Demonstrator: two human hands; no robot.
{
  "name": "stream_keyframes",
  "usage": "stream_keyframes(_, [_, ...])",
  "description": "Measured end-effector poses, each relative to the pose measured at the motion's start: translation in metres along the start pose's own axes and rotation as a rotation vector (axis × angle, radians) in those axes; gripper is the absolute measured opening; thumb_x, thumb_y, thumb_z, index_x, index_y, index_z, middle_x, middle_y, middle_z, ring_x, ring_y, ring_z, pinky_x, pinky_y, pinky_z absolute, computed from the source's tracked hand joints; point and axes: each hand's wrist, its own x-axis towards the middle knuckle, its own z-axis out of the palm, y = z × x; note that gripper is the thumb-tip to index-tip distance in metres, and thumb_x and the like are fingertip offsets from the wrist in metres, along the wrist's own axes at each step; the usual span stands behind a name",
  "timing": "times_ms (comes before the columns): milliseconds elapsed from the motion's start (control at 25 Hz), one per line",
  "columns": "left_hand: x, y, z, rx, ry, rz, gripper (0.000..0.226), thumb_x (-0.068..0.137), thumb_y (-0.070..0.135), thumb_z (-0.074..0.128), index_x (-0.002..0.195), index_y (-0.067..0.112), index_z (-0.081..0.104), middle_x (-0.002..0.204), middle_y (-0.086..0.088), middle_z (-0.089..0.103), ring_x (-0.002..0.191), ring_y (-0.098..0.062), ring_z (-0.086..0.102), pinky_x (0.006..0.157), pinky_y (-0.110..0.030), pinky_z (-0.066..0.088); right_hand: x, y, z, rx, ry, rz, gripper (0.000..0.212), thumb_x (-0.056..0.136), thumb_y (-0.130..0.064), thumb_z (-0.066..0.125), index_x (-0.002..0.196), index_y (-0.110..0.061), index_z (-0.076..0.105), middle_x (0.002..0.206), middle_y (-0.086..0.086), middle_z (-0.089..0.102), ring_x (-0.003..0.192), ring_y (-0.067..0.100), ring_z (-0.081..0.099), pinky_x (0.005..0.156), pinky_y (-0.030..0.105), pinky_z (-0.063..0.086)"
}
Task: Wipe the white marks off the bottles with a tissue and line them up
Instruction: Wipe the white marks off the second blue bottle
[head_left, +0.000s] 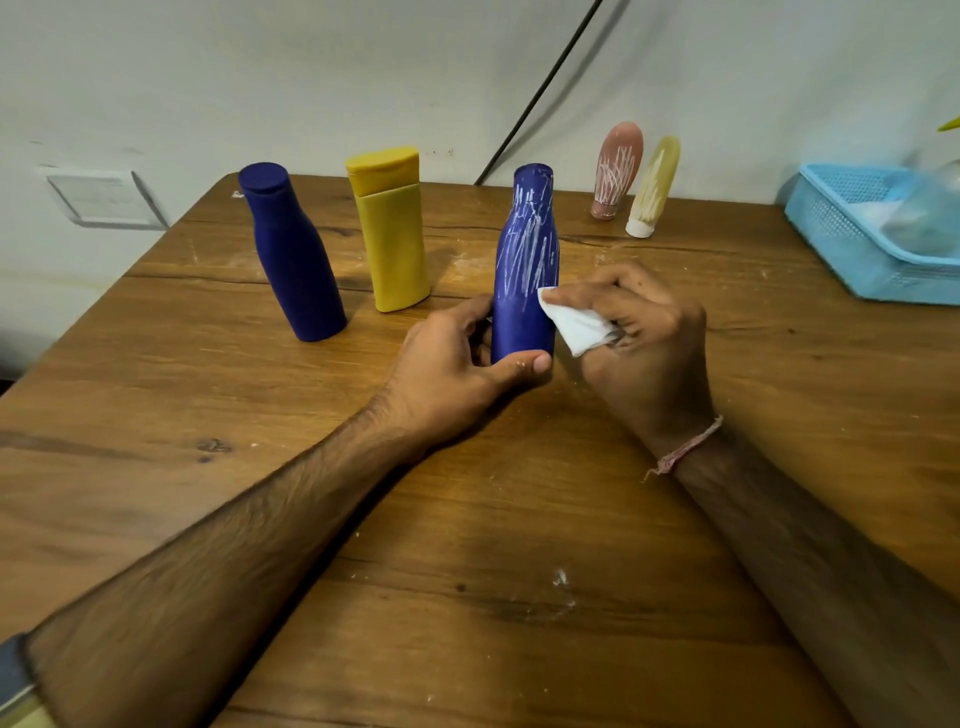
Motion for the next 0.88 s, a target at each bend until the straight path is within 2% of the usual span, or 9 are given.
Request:
stream_keyframes(120, [-0.001,0.002,-0.001,-0.076,-0.015,-0.006,0.063,0.073,0.057,0.079,0.126,0.024,0.065,0.113,0.007,0.076,0.106,-0.018,0.072,0.092,-0.049,0.059,-0.004,-0.002,0.003,0.013,-0.062,-0.016,0.028,0.079,0.000,0.079,0.107,-0.003,0.078,0.102,0.013,0.072,0.094,0.019,0.066,0.079,0.011,0.050])
stream_keyframes(280, [-0.001,0.004,-0.002,0.001,-0.057,0.056,0.057,0.082,0.053,0.074,0.129,0.024,0.063,0.112,0.007,0.075,0.102,-0.015,0.071,0.090,-0.047,0.058,-0.002,-0.002,0.001,0.011,0.078,0.082,0.027,0.080,0.000,0.078,0.107,-0.004,0.078,0.102,0.013,0.072,0.091,0.020,0.067,0.074,0.015,0.053])
stream_keyframes(400, [0.000,0.002,-0.001,-0.061,-0.060,0.058,0.056,0.081,0.049,0.074,0.129,0.023,0.063,0.116,0.007,0.075,0.108,-0.017,0.070,0.094,-0.050,0.056,-0.005,-0.006,0.001,-0.012,-0.018,-0.042,0.027,0.077,-0.005,0.080,0.103,-0.002,0.078,0.099,0.014,0.071,0.089,0.018,0.065,0.071,0.016,0.051])
stream_keyframes(520, [-0.001,0.003,-0.001,-0.089,-0.086,0.072,0.050,0.085,0.038,0.076,0.130,0.019,0.064,0.116,0.005,0.074,0.108,-0.017,0.070,0.095,-0.050,0.056,-0.001,-0.003,-0.004,-0.051,0.108,0.044,0.027,0.081,-0.009,0.076,0.108,-0.003,0.077,0.102,0.015,0.070,0.091,0.020,0.066,0.072,0.015,0.050])
stream_keyframes(600, [-0.002,0.003,-0.001,-0.149,-0.096,0.066,0.047,0.087,0.029,0.076,0.130,0.015,0.064,0.117,0.003,0.074,0.109,-0.017,0.069,0.098,-0.052,0.055,-0.001,-0.002,-0.006,-0.026,0.097,0.047,0.026,0.080,-0.012,0.073,0.103,-0.002,0.078,0.097,0.015,0.071,0.086,0.019,0.065,0.068,0.018,0.051])
stream_keyframes(720, [-0.002,0.001,-0.002,-0.270,-0.117,0.026,0.046,0.087,0.020,0.074,0.131,0.010,0.063,0.122,-0.002,0.073,0.116,-0.022,0.068,0.103,-0.052,0.052,-0.004,-0.007,-0.002,-0.031,0.033,-0.029,0.025,0.078,-0.012,0.074,0.100,-0.002,0.078,0.093,0.013,0.069,0.083,0.013,0.060,0.069,0.008,0.043])
stream_keyframes(800, [-0.001,0.002,-0.003,-0.279,-0.148,0.011,0.045,0.089,0.021,0.074,0.132,0.012,0.063,0.122,0.000,0.073,0.114,-0.019,0.068,0.099,-0.047,0.054,-0.001,-0.003,-0.003,-0.057,0.117,0.064,0.026,0.080,-0.007,0.074,0.105,-0.004,0.078,0.099,0.015,0.070,0.088,0.017,0.064,0.070,0.016,0.050])
stream_keyframes(880, [-0.001,0.001,-0.003,-0.289,-0.164,0.009,0.042,0.091,0.019,0.074,0.131,0.013,0.063,0.120,0.001,0.074,0.111,-0.017,0.069,0.093,-0.040,0.055,0.000,0.001,-0.007,-0.051,0.124,0.087,0.025,0.077,-0.004,0.074,0.102,-0.003,0.078,0.097,0.015,0.071,0.086,0.022,0.066,0.065,0.027,0.053])
